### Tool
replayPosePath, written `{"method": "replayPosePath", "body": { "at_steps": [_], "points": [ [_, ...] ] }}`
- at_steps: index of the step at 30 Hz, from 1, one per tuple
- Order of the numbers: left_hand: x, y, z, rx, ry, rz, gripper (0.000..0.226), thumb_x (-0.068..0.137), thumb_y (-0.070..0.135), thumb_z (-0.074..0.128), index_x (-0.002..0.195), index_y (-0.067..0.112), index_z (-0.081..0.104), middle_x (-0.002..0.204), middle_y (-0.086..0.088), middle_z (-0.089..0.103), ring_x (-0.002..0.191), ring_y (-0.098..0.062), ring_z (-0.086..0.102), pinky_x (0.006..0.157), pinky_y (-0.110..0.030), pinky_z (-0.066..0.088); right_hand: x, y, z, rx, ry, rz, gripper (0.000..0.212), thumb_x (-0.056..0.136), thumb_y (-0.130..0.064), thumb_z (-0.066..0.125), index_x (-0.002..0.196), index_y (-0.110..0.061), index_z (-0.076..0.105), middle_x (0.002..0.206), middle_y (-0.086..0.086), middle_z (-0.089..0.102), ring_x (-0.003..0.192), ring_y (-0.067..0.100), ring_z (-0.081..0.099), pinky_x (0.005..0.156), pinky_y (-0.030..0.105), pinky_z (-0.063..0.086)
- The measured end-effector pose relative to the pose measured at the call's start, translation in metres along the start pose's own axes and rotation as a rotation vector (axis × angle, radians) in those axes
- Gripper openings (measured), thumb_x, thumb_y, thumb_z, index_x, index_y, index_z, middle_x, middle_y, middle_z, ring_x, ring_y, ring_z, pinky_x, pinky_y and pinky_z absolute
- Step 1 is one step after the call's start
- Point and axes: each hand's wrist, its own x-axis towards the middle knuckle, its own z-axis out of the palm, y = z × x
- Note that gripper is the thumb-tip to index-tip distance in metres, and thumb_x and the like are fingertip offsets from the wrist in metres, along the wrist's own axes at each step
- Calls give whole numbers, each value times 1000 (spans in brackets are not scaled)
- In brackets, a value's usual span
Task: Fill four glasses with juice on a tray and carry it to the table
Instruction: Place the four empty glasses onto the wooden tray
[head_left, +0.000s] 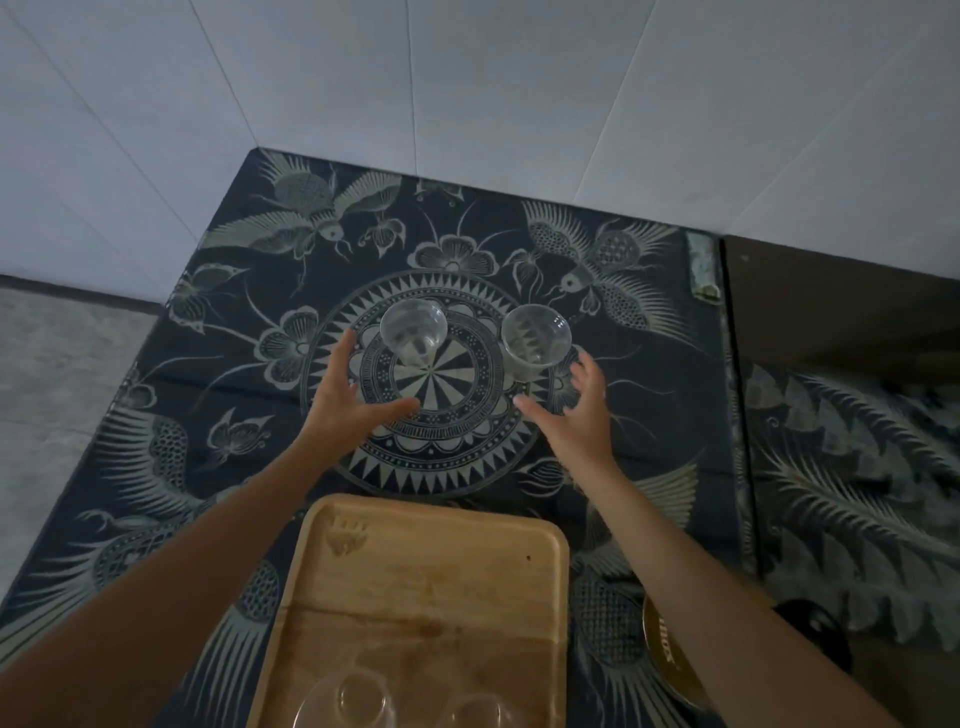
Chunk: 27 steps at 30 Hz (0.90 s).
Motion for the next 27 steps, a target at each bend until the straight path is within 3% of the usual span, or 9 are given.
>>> {"method": "replayPosePath", "body": {
  "at_steps": [5,9,12,18,22,27],
  "points": [
    [33,-11,17,-21,90,-25,124,60,41,98,160,31,25,157,10,41,145,-6,34,120,-40,34,35,4,19,13,14,8,107,71,-46,91,155,-34,26,152,-7,38,141,14,38,117,47,38],
    [48,-17,29,-36,130,-18,113,62,39,98,155,30,35,137,27,50,140,-6,42,118,-45,41,47,11,29,33,21,-18,95,75,-41,90,151,-31,33,133,-29,42,123,-8,46,105,28,42],
    [53,-20,33,-37,150,14,96,60,47,96,142,33,49,142,15,55,139,-9,48,115,-51,46,50,15,32,63,52,-21,78,79,-34,87,142,-33,41,127,-34,48,118,-21,46,92,17,40],
    [57,-17,37,-27,190,43,72,65,53,91,125,27,62,125,15,65,127,-7,58,110,-45,52,52,17,33,102,71,-35,70,81,-34,85,138,-33,44,130,-29,51,121,-14,48,89,16,41],
    [54,-14,37,-4,191,58,69,66,50,91,125,27,63,123,19,65,125,-4,59,107,-39,54,51,16,32,111,71,-34,70,80,-34,85,137,-34,45,133,-24,52,123,-10,50,90,17,41],
    [43,-6,35,-43,186,78,67,68,45,92,125,24,63,125,11,67,125,-7,60,106,-38,54,42,13,27,112,48,-59,71,81,-32,85,139,-35,44,135,-21,53,126,-4,51,97,24,46]
  ]
}}
